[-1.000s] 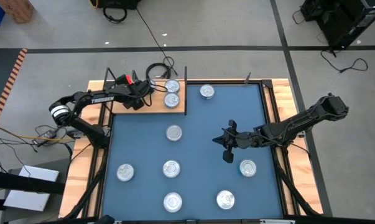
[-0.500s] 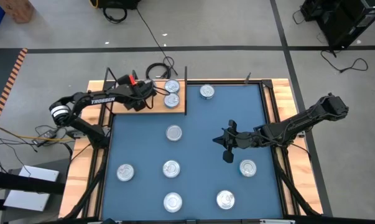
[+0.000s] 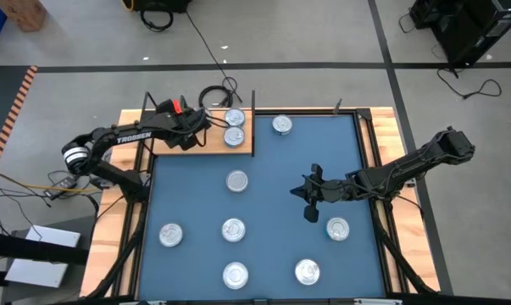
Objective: Stack canned seafood by type on shelf
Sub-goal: Stack the blue tuna can on top of the blue tuna can on the shelf
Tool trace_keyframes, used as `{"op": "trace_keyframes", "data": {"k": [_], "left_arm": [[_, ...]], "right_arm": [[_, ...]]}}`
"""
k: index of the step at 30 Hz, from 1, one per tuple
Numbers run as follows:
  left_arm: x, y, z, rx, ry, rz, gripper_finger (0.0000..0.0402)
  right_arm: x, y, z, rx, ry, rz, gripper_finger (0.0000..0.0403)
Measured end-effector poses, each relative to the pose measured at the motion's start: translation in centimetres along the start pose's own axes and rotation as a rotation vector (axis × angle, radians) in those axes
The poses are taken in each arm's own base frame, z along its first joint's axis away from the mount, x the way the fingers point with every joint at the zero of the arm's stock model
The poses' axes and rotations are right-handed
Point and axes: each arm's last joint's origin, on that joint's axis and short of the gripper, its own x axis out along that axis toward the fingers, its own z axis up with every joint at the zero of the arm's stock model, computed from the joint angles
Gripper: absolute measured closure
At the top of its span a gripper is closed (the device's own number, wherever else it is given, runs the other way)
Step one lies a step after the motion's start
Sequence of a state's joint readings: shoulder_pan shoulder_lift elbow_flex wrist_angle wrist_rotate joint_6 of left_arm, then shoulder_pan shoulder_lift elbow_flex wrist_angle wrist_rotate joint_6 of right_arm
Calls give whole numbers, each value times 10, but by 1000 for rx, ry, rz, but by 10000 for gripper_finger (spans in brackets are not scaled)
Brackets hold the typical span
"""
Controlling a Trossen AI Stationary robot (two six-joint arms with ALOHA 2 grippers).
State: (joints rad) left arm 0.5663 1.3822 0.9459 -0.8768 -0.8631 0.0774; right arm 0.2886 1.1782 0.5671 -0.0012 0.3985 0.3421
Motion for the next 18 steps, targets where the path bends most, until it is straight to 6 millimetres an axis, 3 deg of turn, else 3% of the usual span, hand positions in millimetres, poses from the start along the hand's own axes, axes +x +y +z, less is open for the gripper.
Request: {"op": "trace_keyframes", "data": {"k": [7, 12, 18], "left_arm": [[-24, 15, -5, -120, -163, -173, 386], [-51, 20, -8, -175, -332, -252, 392], [-73, 11, -9, -146, -447, -317, 398]], "right_arm": [[0, 0, 0, 2, 2, 2, 388], [-1, 2, -1, -3, 3, 12, 393], [6, 5, -6, -21, 28, 6, 387]]}}
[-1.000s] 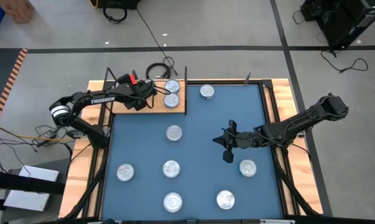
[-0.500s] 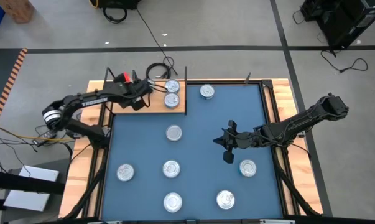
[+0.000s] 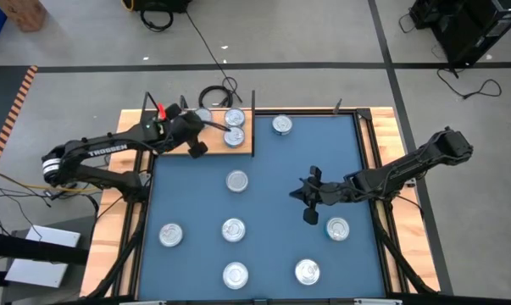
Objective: Stack canned seafood by type on shelf
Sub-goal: Stack the blue tuna can on top of the blue tuna can on the shelf
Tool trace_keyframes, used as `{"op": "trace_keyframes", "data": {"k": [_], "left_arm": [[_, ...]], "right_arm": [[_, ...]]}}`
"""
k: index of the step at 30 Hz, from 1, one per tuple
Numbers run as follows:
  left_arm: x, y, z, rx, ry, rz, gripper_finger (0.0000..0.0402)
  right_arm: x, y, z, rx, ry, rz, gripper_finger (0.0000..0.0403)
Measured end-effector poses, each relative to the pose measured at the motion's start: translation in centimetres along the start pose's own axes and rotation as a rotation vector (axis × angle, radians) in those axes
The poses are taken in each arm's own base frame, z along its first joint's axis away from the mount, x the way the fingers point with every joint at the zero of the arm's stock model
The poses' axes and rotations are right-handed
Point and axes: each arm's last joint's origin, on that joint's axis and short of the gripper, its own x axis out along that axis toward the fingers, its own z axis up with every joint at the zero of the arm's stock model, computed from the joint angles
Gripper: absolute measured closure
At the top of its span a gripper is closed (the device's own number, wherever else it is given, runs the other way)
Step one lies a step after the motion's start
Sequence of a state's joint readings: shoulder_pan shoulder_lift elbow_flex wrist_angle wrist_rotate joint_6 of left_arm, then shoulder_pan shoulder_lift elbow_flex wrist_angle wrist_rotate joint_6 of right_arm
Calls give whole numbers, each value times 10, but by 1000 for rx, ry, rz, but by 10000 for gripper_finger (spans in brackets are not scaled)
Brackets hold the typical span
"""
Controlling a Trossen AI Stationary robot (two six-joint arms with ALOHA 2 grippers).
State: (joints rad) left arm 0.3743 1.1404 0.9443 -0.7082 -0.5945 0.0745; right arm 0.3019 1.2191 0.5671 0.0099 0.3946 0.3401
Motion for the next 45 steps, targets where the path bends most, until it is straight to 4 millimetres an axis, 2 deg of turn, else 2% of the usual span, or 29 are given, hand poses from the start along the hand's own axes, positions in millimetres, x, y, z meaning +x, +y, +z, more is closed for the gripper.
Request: {"op": "trace_keyframes", "data": {"k": [8, 18, 26, 31, 36, 45], "left_arm": [[-12, -24, 11, -4, -176, -89, 399], [5, -64, -19, 2, -342, -200, 399], [12, -92, -44, 0, -539, -353, 399], [10, -102, -55, -5, -665, -405, 399], [8, -106, -62, -12, -774, -470, 399], [9, -105, -70, -73, -843, -498, 399]], "right_arm": [[16, 1, -9, -17, 46, -26, 390], [21, -1, -7, -4, 24, -32, 381], [21, 0, -5, 10, 7, -26, 384], [21, 1, 2, 38, -60, -6, 386], [22, 1, 9, -6, -121, 1, 385], [27, -2, 10, -11, -133, -12, 393]]}}
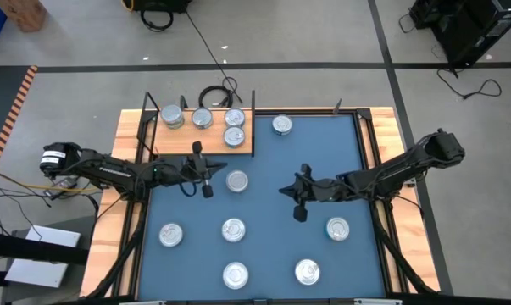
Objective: Stack canned seafood by type on shelf
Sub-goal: Stack the blue tuna can on top of the blue tuna can on the shelf
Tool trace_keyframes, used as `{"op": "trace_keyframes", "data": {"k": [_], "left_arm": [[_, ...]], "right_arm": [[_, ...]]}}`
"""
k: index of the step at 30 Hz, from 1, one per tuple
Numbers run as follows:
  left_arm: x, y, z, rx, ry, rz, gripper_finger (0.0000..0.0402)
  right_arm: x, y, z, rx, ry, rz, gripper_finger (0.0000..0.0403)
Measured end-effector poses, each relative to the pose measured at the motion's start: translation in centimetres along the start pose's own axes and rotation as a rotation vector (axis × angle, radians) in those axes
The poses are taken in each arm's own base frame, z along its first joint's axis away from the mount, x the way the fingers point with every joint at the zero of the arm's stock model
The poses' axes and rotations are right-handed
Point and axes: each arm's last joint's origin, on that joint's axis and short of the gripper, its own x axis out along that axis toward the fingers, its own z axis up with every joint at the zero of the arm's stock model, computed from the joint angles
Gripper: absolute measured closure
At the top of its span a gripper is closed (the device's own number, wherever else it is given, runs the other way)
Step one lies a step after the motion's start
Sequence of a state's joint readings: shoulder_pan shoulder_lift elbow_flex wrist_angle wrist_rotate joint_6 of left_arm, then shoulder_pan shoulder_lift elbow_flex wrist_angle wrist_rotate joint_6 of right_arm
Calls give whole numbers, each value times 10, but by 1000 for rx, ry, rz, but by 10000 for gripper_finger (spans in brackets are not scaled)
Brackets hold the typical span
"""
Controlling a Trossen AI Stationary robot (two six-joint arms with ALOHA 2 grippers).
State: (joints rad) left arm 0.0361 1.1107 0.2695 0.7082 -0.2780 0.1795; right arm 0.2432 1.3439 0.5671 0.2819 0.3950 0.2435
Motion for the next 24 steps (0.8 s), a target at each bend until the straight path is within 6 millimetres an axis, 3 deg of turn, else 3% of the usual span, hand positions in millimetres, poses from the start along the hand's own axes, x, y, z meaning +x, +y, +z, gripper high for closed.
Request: {"op": "trace_keyframes", "data": {"k": [5, 15, 24], "left_arm": [[1, 2, -2, -45, 11, 24, 399], [1, -2, 0, -28, -19, -107, 399], [1, -2, -1, -51, -11, -108, 399]], "right_arm": [[14, -2, -3, -37, -21, 4, 389], [39, -21, -6, -66, -40, 46, 393], [33, -29, -1, -21, -23, 23, 387]]}}
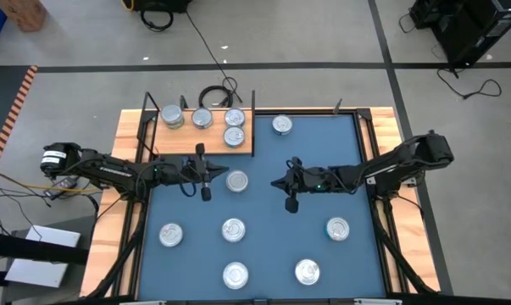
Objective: Stack canned seafood by type on shelf
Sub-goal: Stack the blue tuna can on top of the blue tuna can on the shelf
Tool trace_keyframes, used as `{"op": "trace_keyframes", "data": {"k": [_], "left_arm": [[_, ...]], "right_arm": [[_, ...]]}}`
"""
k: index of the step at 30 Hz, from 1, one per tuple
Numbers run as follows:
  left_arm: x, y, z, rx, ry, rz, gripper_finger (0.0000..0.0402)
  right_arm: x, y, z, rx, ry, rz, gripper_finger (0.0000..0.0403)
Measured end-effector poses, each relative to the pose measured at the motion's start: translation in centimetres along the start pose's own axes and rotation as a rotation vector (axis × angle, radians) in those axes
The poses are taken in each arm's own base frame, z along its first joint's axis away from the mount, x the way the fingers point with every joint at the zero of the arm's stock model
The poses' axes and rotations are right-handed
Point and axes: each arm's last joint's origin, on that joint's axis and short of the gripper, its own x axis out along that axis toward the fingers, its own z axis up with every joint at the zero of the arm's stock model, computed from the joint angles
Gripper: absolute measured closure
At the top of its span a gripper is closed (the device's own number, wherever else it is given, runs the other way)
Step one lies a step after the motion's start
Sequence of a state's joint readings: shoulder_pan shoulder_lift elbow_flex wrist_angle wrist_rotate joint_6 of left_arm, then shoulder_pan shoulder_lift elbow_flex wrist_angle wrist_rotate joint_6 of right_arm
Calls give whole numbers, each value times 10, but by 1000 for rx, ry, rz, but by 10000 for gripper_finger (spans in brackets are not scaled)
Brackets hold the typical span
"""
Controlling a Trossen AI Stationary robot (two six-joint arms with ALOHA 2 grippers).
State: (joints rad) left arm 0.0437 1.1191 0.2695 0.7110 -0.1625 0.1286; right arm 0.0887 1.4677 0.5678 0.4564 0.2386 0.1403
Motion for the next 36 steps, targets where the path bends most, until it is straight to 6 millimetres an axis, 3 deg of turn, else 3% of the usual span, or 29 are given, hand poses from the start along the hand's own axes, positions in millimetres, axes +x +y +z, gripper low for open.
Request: {"op": "trace_keyframes", "data": {"k": [6, 15, 24, 28, 36], "left_arm": [[0, 0, -1, 0, 13, -1, 400], [0, 0, -3, 3, 31, -2, 400], [0, -1, -1, -78, 18, -41, 400], [5, 0, 10, -77, 14, -26, 400], [12, -2, 14, 24, 212, -99, 400]], "right_arm": [[-6, -7, 2, 106, 5, -142, 389], [-2, -30, 6, 215, 147, -305, 374], [-1, -30, 28, 211, 203, -325, 364], [-1, -24, 40, 199, 191, -255, 352], [-2, -11, 48, 134, 193, -174, 341]]}}
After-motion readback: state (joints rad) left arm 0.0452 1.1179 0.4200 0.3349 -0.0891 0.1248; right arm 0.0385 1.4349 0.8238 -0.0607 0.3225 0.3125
